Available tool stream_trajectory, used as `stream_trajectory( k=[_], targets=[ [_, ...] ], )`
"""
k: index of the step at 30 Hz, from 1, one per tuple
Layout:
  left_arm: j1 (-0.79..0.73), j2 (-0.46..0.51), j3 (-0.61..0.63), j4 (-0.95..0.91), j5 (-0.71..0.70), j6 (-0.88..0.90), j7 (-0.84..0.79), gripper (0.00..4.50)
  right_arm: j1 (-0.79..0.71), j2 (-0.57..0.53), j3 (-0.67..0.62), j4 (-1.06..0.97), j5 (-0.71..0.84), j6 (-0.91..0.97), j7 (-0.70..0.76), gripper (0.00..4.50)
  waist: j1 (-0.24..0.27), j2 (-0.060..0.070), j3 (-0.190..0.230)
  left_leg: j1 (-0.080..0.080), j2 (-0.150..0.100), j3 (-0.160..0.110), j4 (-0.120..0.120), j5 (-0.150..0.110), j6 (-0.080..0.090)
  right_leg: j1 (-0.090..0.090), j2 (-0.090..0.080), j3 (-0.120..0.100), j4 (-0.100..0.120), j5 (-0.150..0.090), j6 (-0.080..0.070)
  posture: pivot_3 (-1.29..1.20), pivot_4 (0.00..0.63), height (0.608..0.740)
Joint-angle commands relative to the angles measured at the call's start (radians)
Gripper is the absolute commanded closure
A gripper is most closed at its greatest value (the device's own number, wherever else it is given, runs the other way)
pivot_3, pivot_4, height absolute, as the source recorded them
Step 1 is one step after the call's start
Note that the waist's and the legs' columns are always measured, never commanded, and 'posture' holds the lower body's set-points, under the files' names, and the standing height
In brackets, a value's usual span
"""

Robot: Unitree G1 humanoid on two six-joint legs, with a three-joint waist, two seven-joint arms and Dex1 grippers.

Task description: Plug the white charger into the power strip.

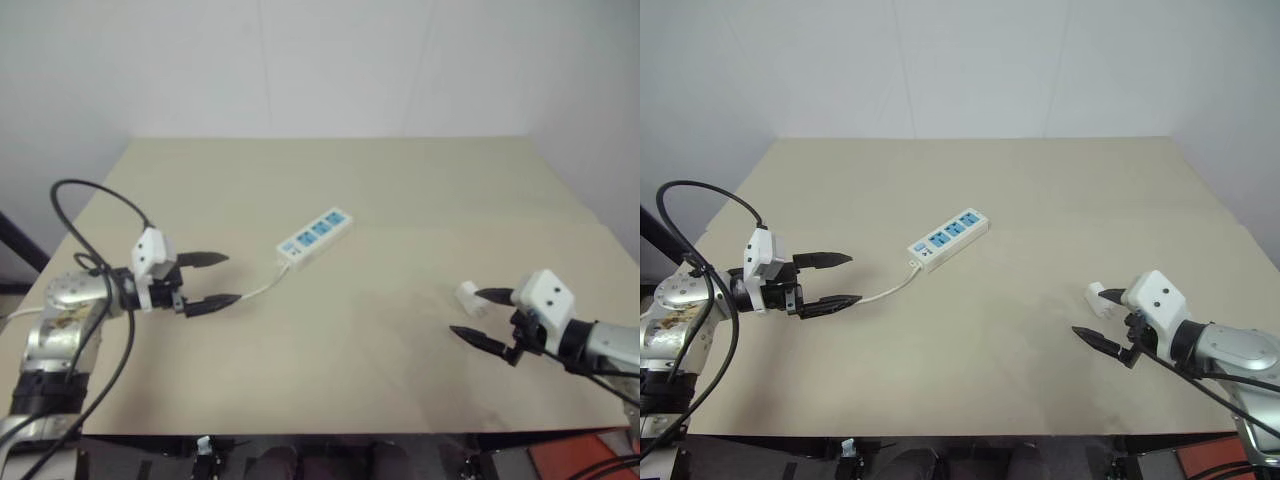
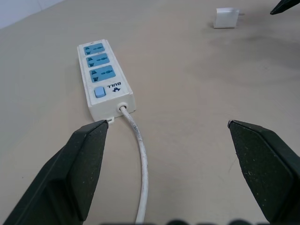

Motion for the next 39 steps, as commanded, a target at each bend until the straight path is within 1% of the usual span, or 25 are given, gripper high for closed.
stream_trajectory(
  k=[1, 3, 13, 18, 22, 24, 27, 31, 36, 39],
  targets=[
    [-0.016, 0.006, 0.006, -0.01, -0.002, -0.009, -0.001, 0.05, 0.019, -0.032, -0.039, -0.037, -0.024, 0.02, -0.021, 0.0, 0.0, 0.0, 0.0, 0.0, 0.0, 0.0, 0.0, 0.0, 0.0, 0.0, 0.0, 0.0, 0.0, 0.0, 0.0, 0.0, 0.15, 0.74],
    [-0.017, 0.006, 0.004, -0.009, 0.0, -0.008, -0.001, 0.05, 0.019, -0.037, -0.038, -0.032, -0.032, 0.045, -0.043, 0.0, 0.0, 0.0, 0.0, 0.0, 0.0, 0.0, 0.0, 0.0, 0.0, 0.0, 0.0, 0.0, 0.0, 0.0, 0.0, 0.0, 0.15, 0.74],
    [-0.033, 0.004, -0.013, 0.004, 0.008, -0.006, -0.001, 0.05, 0.054, -0.033, -0.05, -0.056, -0.043, 0.05, -0.054, 0.0, 0.003, 0.0, 0.0, 0.0, 0.0, 0.001, 0.0, 0.0, 0.0, 0.0, 0.0, 0.001, 0.0, 0.0, 0.0, 0.0, 0.15, 0.74],
    [-0.033, 0.005, -0.013, 0.01, 0.013, -0.013, 0.002, 0.05, 0.052, -0.025, -0.052, -0.04, -0.05, -0.003, -0.041, 0.0, 0.003, 0.0, 0.0, 0.0, 0.0, 0.001, 0.0, 0.0, 0.0, 0.0, 0.0, 0.001, 0.0, 0.0, 0.0, 0.0, 0.15, 0.74],
    [-0.063, -0.026, -0.016, 0.06, 0.054, -0.048, 0.064, 0.05, 0.045, -0.025, -0.026, -0.043, -0.076, 0.006, -0.069, 0.0, 0.006, 0.0, 0.0, 0.0, 0.0, 0.001, 0.0, 0.0, 0.0, 0.0, 0.0, 0.001, 0.0, 0.0, 0.0, 0.0, 0.15, 0.74],
    [-0.097, -0.054, -0.033, 0.129, 0.101, -0.105, 0.094, 0.05, 0.037, -0.018, -0.015, -0.039, -0.096, -0.001, -0.088, 0.0, 0.007, 0.0, 0.0, 0.001, 0.0, 0.001, 0.0, 0.0, 0.0, 0.001, 0.0, 0.001, 0.0, 0.0, 0.0, 0.0, 0.15, 0.74],
    [-0.177, -0.128, -0.055, 0.259, 0.15, -0.206, 0.142, 0.05, 0.015, -0.011, -0.005, -0.036, -0.103, 0.003, -0.102, 0.0, 0.009, -0.001, 0.0, 0.001, 0.0, 0.001, 0.001, 0.0, -0.001, 0.001, 0.0, 0.001, 0.0, 0.0, 0.0, 0.0, 0.15, 0.74],
    [-0.291, -0.236, -0.078, 0.483, 0.211, -0.391, 0.182, 0.05, -0.005, -0.005, 0.015, -0.046, -0.116, -0.001, -0.118, 0.0, 0.011, -0.002, 0.001, -0.001, -0.001, 0.001, 0.001, 0.002, -0.004, 0.001, 0.0, 0.001, -0.001, 0.0, 0.0, 0.0, 0.15, 0.74],
    [-0.406, -0.35, -0.074, 0.75, 0.249, -0.561, 0.239, 0.05, -0.029, 0.02, 0.033, -0.074, -0.121, 0.016, -0.149, 0.0, 0.007, -0.003, 0.002, -0.002, -0.001, 0.002, 0.002, 0.003, -0.006, 0.0, -0.001, 0.001, -0.002, 0.0, 0.0, 0.0, 0.15, 0.74],
    [-0.441, -0.398, -0.065, 0.859, 0.255, -0.632, 0.246, 0.05, -0.034, 0.034, 0.041, -0.087, -0.124, 0.027, -0.172, 0.0, 0.007, -0.003, 0.002, -0.002, -0.001, 0.002, 0.002, 0.003, -0.006, 0.0, -0.001, 0.001, -0.001, 0.0, 0.001, 0.0, 0.15, 0.74]
  ],
)
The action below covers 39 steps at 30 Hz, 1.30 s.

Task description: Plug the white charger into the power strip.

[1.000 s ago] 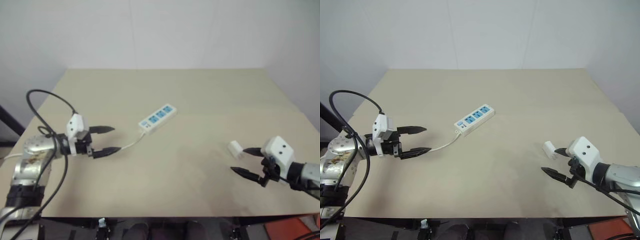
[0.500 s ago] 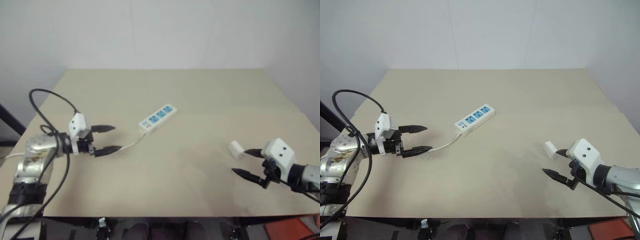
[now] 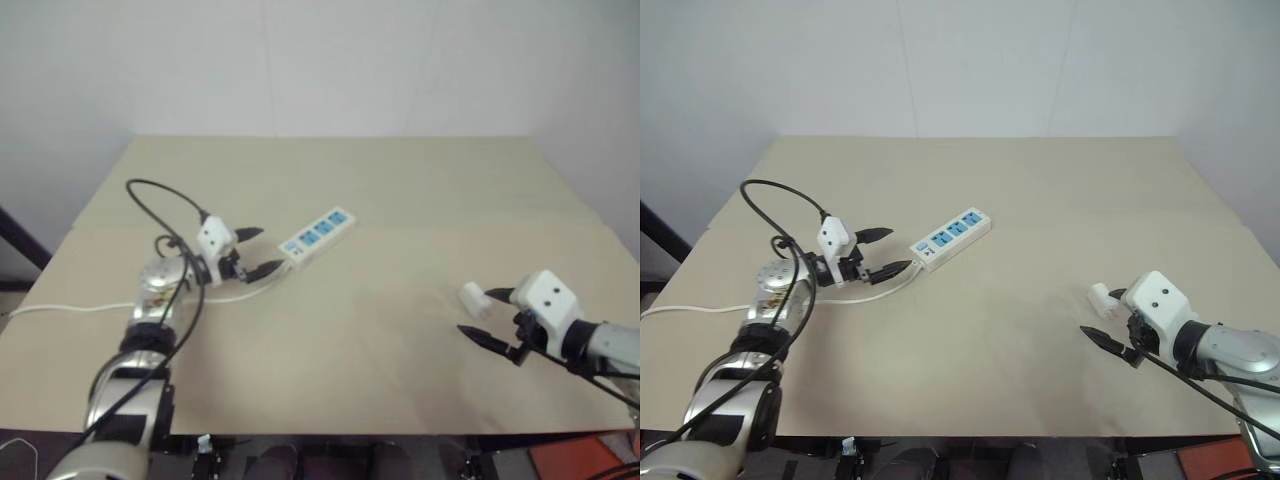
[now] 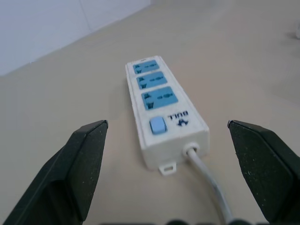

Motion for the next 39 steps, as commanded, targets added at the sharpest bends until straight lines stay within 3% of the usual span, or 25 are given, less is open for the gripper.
stream_trajectory(
  k=[1, 14, 36, 39],
  targets=[
    [-0.043, -0.033, 0.023, 0.098, 0.009, -0.105, 0.03, 0.05, -0.016, 0.008, -0.008, -0.049, -0.006, 0.012, -0.036, 0.0, 0.0, 0.0, 0.0, 0.0, 0.0, 0.0, 0.0, 0.0, 0.0, 0.0, 0.0, 0.0, 0.0, 0.0, 0.0, 0.0, 0.15, 0.74],
    [-0.11, -0.127, 0.004, 0.295, 0.131, -0.194, 0.242, 0.05, 0.058, 0.042, -0.041, -0.17, 0.0, 0.071, -0.096, 0.0, 0.0, -0.001, 0.001, -0.001, -0.001, 0.0, 0.001, -0.001, 0.001, 0.0, 0.0, 0.0, 0.0, 0.0, 0.001, 0.0, 0.15, 0.74],
    [-0.121, -0.166, 0.041, 0.336, 0.147, -0.144, 0.264, 0.05, 0.02, 0.041, 0.004, -0.15, -0.052, 0.056, -0.127, 0.0, 0.001, -0.002, 0.001, 0.0, -0.001, 0.0, 0.002, -0.002, 0.004, 0.0, 0.0, 0.0, 0.001, 0.0, 0.002, 0.0, 0.15, 0.74],
    [-0.117, -0.171, 0.046, 0.336, 0.146, -0.15, 0.256, 0.68, 0.011, 0.041, 0.008, -0.144, -0.057, 0.056, -0.125, 0.0, 0.001, -0.002, 0.001, 0.0, -0.001, 0.0, 0.002, -0.002, 0.004, 0.0, 0.0, 0.0, 0.0, 0.0, 0.002, 0.0, 0.15, 0.74]
  ],
)
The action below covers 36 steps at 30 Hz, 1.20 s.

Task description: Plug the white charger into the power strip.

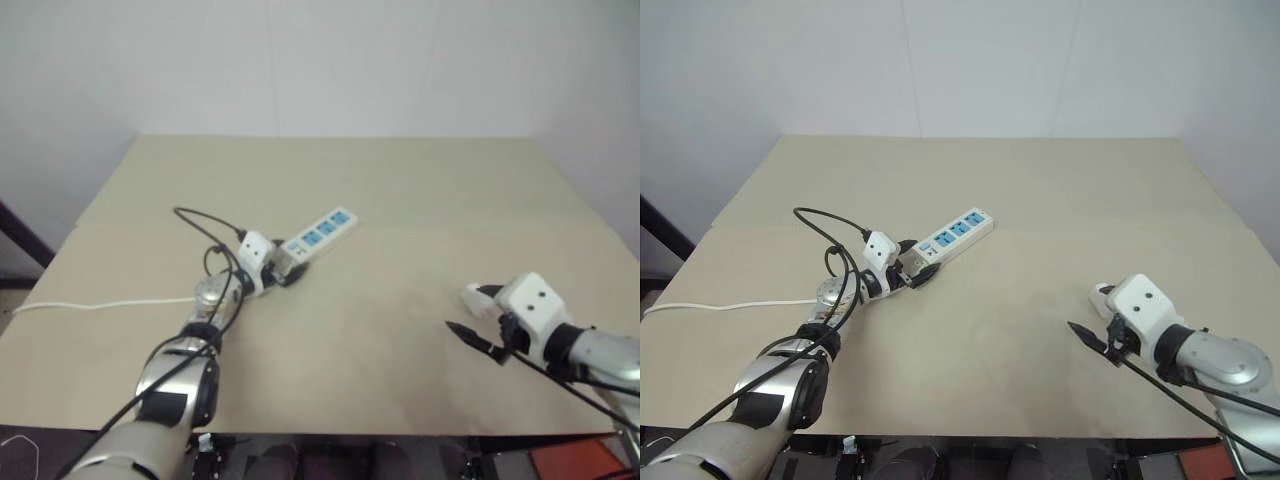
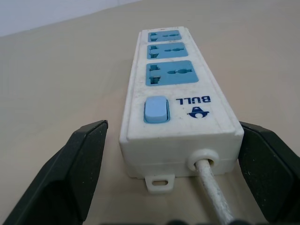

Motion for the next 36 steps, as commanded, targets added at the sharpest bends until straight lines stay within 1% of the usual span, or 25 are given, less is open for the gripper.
stream_trajectory(
  k=[1, 2, 5, 11, 13, 15, 17, 18, 19, 21, 23, 24, 26, 28, 30, 32, 36],
  targets=[
    [-0.018, -0.014, 0.012, 0.002, -0.001, -0.005, -0.016, 1.02, -0.016, -0.001, -0.004, -0.003, -0.01, -0.015, -0.008, 0.0, 0.0, 0.0, 0.0, 0.0, 0.0, 0.0, 0.0, 0.0, 0.0, 0.0, 0.0, 0.0, 0.0, 0.0, 0.0, 0.0, 0.15, 0.74],
    [-0.017, -0.015, 0.012, 0.002, 0.0, -0.005, -0.017, 1.24, -0.018, -0.001, -0.003, -0.001, -0.011, -0.016, -0.007, 0.0, 0.0, 0.0, 0.0, 0.0, 0.0, 0.0, 0.0, 0.0, 0.0, 0.0, 0.0, 0.0, 0.0, 0.0, 0.0, 0.0, 0.15, 0.74],
    [-0.014, -0.011, -0.001, 0.001, 0.018, -0.003, -0.016, 1.25, -0.024, -0.001, 0.001, 0.0, -0.012, -0.014, -0.006, 0.0, 0.0, 0.0, 0.0, 0.0, 0.0, 0.0, 0.0, 0.0, 0.0, 0.0, 0.0, 0.0, 0.0, 0.0, 0.0, 0.0, 0.15, 0.74],
    [0.003, 0.007, -0.009, -0.021, 0.012, -0.012, -0.127, 1.25, -0.065, -0.027, 0.022, -0.017, -0.017, 0.024, -0.004, 0.0, 0.0, 0.0, 0.0, 0.0, 0.0, 0.0, 0.0, 0.0, 0.0, 0.0, 0.0, 0.0, 0.0, 0.0, 0.0, 0.0, 0.15, 0.74],
    [0.012, 0.014, 0.0, -0.035, -0.008, -0.014, -0.188, 1.25, -0.113, -0.052, 0.023, -0.03, 0.011, 0.077, 0.01, 0.0, -0.001, 0.0, 0.0, 0.0, 0.0, 0.0, 0.0, 0.0, 0.0, 0.0, 0.0, 0.0, 0.0, 0.0, 0.0, 0.0, 0.15, 0.74],
    [0.027, 0.02, 0.002, -0.056, -0.025, -0.024, -0.259, 1.25, -0.219, -0.073, 0.012, -0.037, 0.081, 0.169, 0.024, 0.0, -0.003, 0.0, 0.0, 0.0, 0.0, 0.0, 0.001, 0.0, 0.0, 0.0, 0.0, 0.0, 0.0, 0.0, 0.0, 0.0, 0.15, 0.74],
    [0.04, 0.023, 0.0, -0.075, -0.033, -0.031, -0.314, 1.25, -0.305, -0.103, 0.024, -0.031, 0.108, 0.232, 0.033, 0.0, -0.006, 0.0, 0.0, -0.001, 0.0, 0.0, 0.001, 0.0, 0.001, -0.001, 0.0, 0.001, 0.0, 0.0, 0.0, 0.0, 0.15, 0.74],
    [0.048, 0.026, -0.002, -0.087, -0.037, -0.033, -0.343, 1.25, -0.363, -0.145, 0.062, -0.021, 0.117, 0.293, 0.054, 0.0, -0.005, 0.0, 0.0, 0.0, 0.0, 0.0, 0.001, -0.001, 0.001, -0.001, 0.0, 0.0, 0.0, 0.0, 0.0, 0.0, 0.15, 0.74],
    [0.058, 0.031, -0.004, -0.104, -0.046, -0.033, -0.386, 1.25, -0.464, -0.182, 0.142, 0.008, 0.117, 0.395, 0.067, 0.0, -0.009, 0.0, 0.0, -0.001, 0.001, 0.0, 0.001, -0.001, 0.002, -0.001, 0.0, 0.0, 0.0, 0.0, 0.0, 0.0, 0.15, 0.74],
    [0.074, 0.032, -0.009, -0.13, -0.057, -0.033, -0.436, 1.25, -0.597, -0.226, 0.246, 0.053, 0.122, 0.531, 0.079, 0.0, -0.01, 0.0, 0.0, -0.002, 0.001, 0.0, 0.001, -0.001, 0.002, -0.002, 0.0, 0.0, 0.0, 0.0, 0.0, 0.0, 0.15, 0.74],
    [0.092, 0.031, -0.023, -0.151, -0.052, -0.05, -0.458, 1.25, -0.733, -0.202, 0.336, 0.137, 0.137, 0.673, 0.074, 0.0, -0.01, 0.0, 0.0, -0.002, 0.001, 0.0, 0.001, -0.002, 0.003, -0.002, 0.0, 0.0, 0.0, 0.0, 0.0, 0.0, 0.15, 0.74],
    [0.1, 0.033, -0.027, -0.162, -0.054, -0.055, -0.477, 1.25, -0.805, -0.193, 0.42, 0.195, 0.109, 0.699, 0.082, 0.0, -0.01, 0.0, 0.0, -0.002, 0.001, 0.0, 0.001, -0.003, 0.004, -0.002, 0.0, -0.001, -0.001, 0.0, 0.0, 0.0, 0.15, 0.74],
    [0.111, 0.034, -0.033, -0.185, -0.06, -0.055, -0.505, 1.25, -0.902, -0.19, 0.543, 0.286, 0.058, 0.707, 0.1, 0.0, -0.009, 0.0, 0.0, -0.003, 0.001, 0.0, 0.001, -0.003, 0.005, -0.003, -0.001, 0.0, 0.0, 0.0, 0.0, 0.0, 0.15, 0.74],
    [0.117, 0.031, -0.041, -0.209, -0.069, -0.053, -0.535, 1.25, -0.987, -0.179, 0.621, 0.39, 0.028, 0.707, 0.125, 0.0, -0.009, 0.0, 0.0, -0.005, 0.0, 0.0, 0.002, -0.002, 0.003, -0.005, -0.001, 0.0, 0.0, 0.0, 0.0, 0.0, 0.15, 0.74],
    [0.124, 0.025, -0.051, -0.242, -0.084, -0.047, -0.586, 1.25, -1.098, -0.149, 0.709, 0.557, 0.004, 0.713, 0.184, 0.0, -0.013, 0.0, 0.0, -0.01, -0.001, 0.001, 0.003, 0.001, -0.002, -0.01, -0.001, 0.001, 0.001, 0.001, 0.0, 0.0, 0.15, 0.74],
    [0.129, 0.016, -0.066, -0.267, -0.091, -0.045, -0.613, 1.25, -1.178, -0.125, 0.775, 0.699, -0.031, 0.693, 0.232, 0.0, -0.013, 0.0, 0.0, -0.018, -0.001, 0.001, 0.007, 0.002, -0.003, -0.017, -0.002, 0.001, 0.003, 0.001, 0.0, 0.0, 0.15, 0.74],
    [0.137, 0.002, -0.084, -0.293, -0.098, -0.041, -0.632, 1.25, -1.289, -0.072, 0.858, 0.917, -0.097, 0.658, 0.305, 0.0, -0.014, 0.001, 0.0, -0.02, -0.001, 0.001, 0.009, 0.002, -0.003, -0.017, -0.001, 0.0, 0.003, 0.003, 0.001, 0.0, 0.15, 0.74]
  ],
)
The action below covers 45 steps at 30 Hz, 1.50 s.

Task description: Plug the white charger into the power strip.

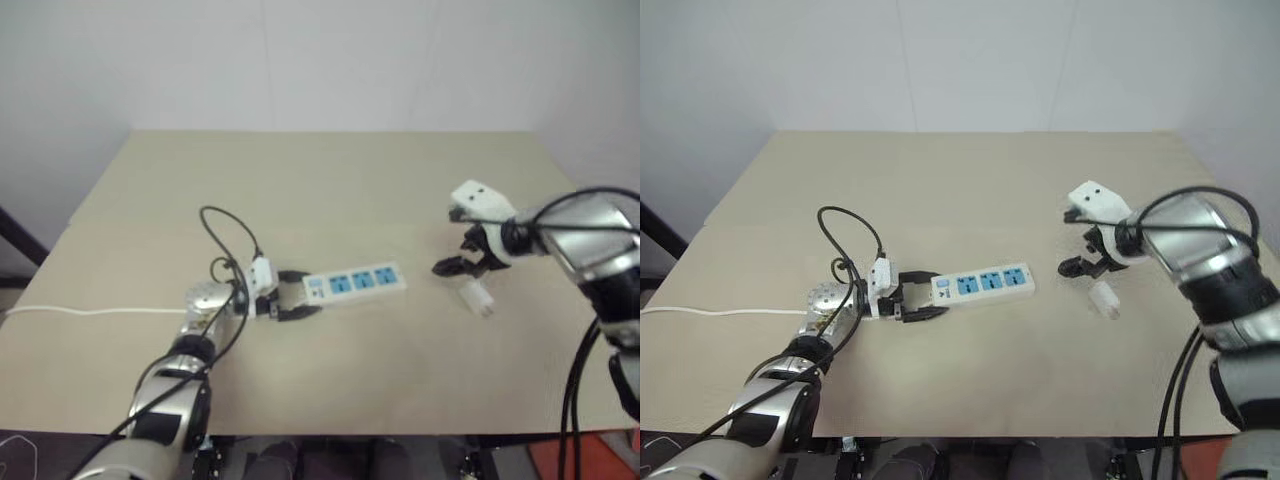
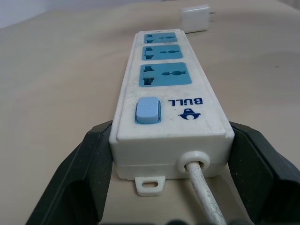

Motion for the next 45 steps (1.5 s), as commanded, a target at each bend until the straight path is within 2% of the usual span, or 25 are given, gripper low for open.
stream_trajectory(
  k=[1, 10, 19, 33, 36, 44, 45],
  targets=[
    [0.006, -0.017, -0.018, -0.049, -0.021, 0.004, -0.028, 1.25, -0.087, 0.031, 0.057, 0.171, -0.073, -0.045, 0.071, 0.0, -0.001, 0.0, 0.0, 0.0, 0.0, 0.0, 0.0, 0.0, 0.0, 0.0, 0.0, 0.0, 0.0, 0.0, 0.0, 0.0, 0.15, 0.74],
    [0.027, -0.004, -0.038, -0.099, -0.039, 0.054, -0.095, 1.25, -0.189, 0.116, 0.157, 0.48, -0.207, -0.086, 0.217, 0.0, -0.014, 0.0, 0.0, -0.002, -0.001, 0.0, 0.0, 0.0, 0.0, -0.002, 0.0, 0.0, 0.002, 0.001, 0.001, 0.0, 0.15, 0.74],
    [0.022, -0.016, -0.04, -0.097, -0.042, 0.049, -0.063, 1.25, -0.201, 0.17, 0.132, 0.623, -0.261, -0.089, 0.284, 0.0, -0.016, 0.001, 0.0, -0.003, -0.001, 0.0, 0.003, 0.001, -0.001, -0.006, 0.0, 0.002, 0.011, 0.001, 0.0, 0.0, 0.15, 0.74],
    [0.013, -0.03, -0.045, -0.083, -0.028, 0.027, 0.004, 1.25, -0.217, 0.24, 0.141, 0.786, -0.39, -0.2, 0.375, 0.0, -0.018, 0.001, -0.001, -0.008, -0.001, 0.0, 0.006, 0.001, -0.002, -0.014, 0.0, 0.003, 0.015, 0.001, 0.0, 0.0, 0.15, 0.74],
    [0.02, -0.028, -0.049, -0.091, -0.027, 0.028, 0.006, 1.25, -0.227, 0.265, 0.128, 0.822, -0.407, -0.207, 0.374, 0.58, -0.019, 0.001, -0.001, -0.008, -0.002, 0.001, 0.006, 0.001, -0.002, -0.014, 0.0, 0.003, 0.016, 0.001, 0.0, 0.0, 0.15, 0.74],
    [0.034, -0.022, -0.055, -0.108, -0.031, 0.039, -0.009, 1.25, -0.233, 0.294, 0.114, 0.855, -0.443, -0.216, 0.385, 3.37, -0.019, 0.001, -0.001, -0.008, -0.002, 0.001, 0.007, 0.001, -0.002, -0.014, -0.001, 0.003, 0.017, 0.001, 0.0, 0.0, 0.15, 0.74],
    [0.03, -0.02, -0.053, -0.105, -0.031, 0.039, -0.004, 1.25, -0.236, 0.292, 0.118, 0.85, -0.448, -0.215, 0.399, 3.39, -0.019, 0.001, -0.001, -0.008, -0.002, 0.001, 0.007, 0.001, -0.002, -0.014, -0.001, 0.003, 0.017, 0.001, 0.0, 0.0, 0.15, 0.74]
  ],
)
